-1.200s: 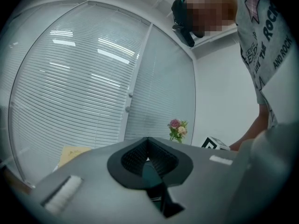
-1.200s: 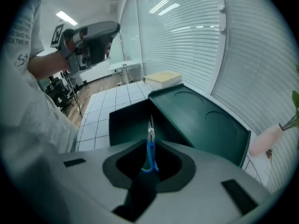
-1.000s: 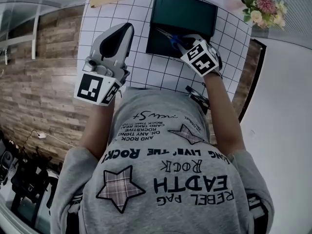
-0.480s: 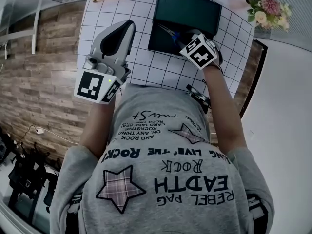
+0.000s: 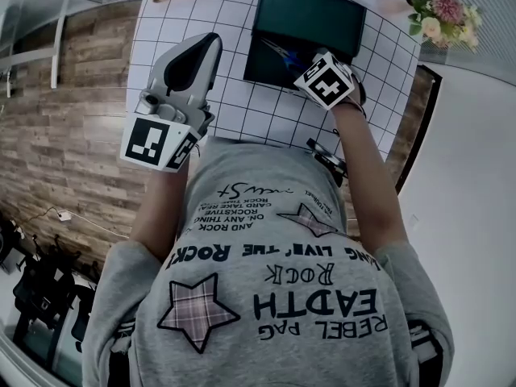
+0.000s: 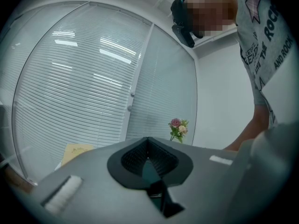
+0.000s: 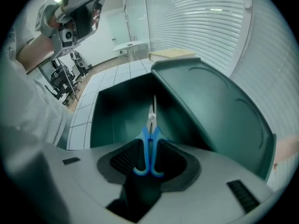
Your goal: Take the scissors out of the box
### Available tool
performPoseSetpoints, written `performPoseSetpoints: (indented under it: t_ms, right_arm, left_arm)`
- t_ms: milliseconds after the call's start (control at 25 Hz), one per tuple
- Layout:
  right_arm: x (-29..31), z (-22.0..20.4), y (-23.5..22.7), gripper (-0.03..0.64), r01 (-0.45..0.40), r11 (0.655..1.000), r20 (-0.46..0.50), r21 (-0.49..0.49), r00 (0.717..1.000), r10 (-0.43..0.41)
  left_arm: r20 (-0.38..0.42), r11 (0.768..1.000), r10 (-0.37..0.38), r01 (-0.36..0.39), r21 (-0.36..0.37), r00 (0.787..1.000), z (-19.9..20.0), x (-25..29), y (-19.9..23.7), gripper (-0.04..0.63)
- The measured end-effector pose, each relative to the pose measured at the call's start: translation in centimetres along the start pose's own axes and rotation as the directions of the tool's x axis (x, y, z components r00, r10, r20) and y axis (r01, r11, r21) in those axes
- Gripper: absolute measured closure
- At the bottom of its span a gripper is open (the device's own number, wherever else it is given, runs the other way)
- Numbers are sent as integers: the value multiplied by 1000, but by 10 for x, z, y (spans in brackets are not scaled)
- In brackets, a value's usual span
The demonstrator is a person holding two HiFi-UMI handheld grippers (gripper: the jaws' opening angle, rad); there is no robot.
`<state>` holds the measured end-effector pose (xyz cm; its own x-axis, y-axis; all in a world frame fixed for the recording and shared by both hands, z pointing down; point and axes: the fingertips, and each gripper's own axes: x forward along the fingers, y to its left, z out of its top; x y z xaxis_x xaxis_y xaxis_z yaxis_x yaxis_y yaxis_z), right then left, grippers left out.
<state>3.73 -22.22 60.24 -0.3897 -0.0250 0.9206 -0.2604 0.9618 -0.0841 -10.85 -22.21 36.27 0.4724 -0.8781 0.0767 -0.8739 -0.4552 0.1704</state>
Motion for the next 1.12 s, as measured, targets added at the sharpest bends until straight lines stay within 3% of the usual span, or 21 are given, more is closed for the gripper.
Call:
performPoseSetpoints:
  t_ms: [1120]
  right_arm:
    - [1, 0, -5, 499, 56, 998, 41, 21, 998, -57]
  left_arm:
    - [-3, 1000, -13, 13, 12, 1000, -1, -6, -10, 586]
